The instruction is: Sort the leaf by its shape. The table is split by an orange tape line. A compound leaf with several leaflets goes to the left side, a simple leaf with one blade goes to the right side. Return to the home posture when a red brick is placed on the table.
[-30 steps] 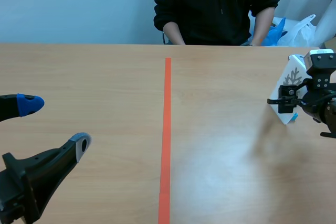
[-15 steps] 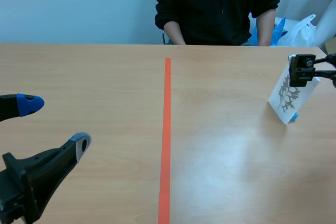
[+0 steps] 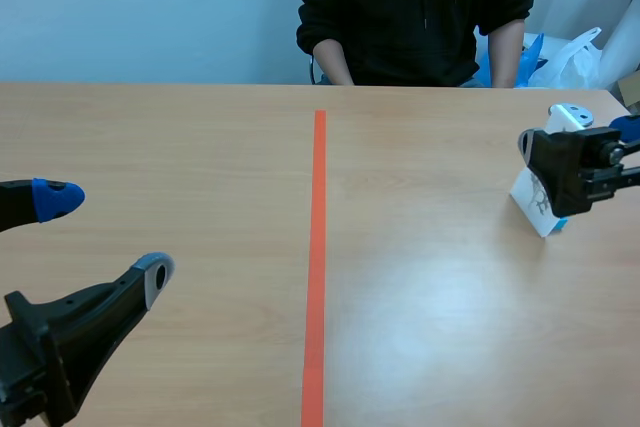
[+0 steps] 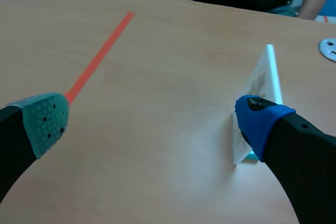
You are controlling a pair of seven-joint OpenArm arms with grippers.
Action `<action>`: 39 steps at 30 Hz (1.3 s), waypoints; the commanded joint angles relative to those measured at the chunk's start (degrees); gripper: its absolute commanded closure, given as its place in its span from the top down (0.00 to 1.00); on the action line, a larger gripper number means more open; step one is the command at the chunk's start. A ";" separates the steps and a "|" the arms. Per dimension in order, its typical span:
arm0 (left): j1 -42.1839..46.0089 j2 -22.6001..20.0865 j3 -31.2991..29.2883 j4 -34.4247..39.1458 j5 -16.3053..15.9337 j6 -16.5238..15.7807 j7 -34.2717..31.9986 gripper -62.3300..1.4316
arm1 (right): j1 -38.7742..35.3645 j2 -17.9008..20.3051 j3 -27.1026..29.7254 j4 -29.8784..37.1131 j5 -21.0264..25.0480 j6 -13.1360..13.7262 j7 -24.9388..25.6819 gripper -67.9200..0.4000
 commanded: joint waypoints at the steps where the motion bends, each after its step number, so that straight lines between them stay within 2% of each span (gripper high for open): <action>1: -0.17 0.28 -0.15 0.81 -0.37 -0.04 -0.79 1.00 | -2.14 0.87 1.03 2.82 0.46 0.07 0.28 1.00; 8: -0.17 0.28 -0.15 0.81 -0.37 -0.04 -0.76 1.00 | -14.12 -2.54 1.66 15.26 0.39 0.24 0.28 1.00; 13: -0.17 0.28 -0.15 0.81 -0.37 -0.04 -0.76 1.00 | -18.64 -6.10 1.62 19.34 -0.07 0.81 -0.37 1.00; 16: -0.17 0.28 -0.15 0.81 -0.37 -0.04 -0.76 1.00 | -19.54 -7.02 1.60 19.65 -0.09 2.58 -0.39 1.00; 39: -0.17 0.28 -0.15 0.81 -0.37 -0.04 -0.76 1.00 | -19.32 -6.97 1.11 19.65 -0.26 2.58 -0.59 1.00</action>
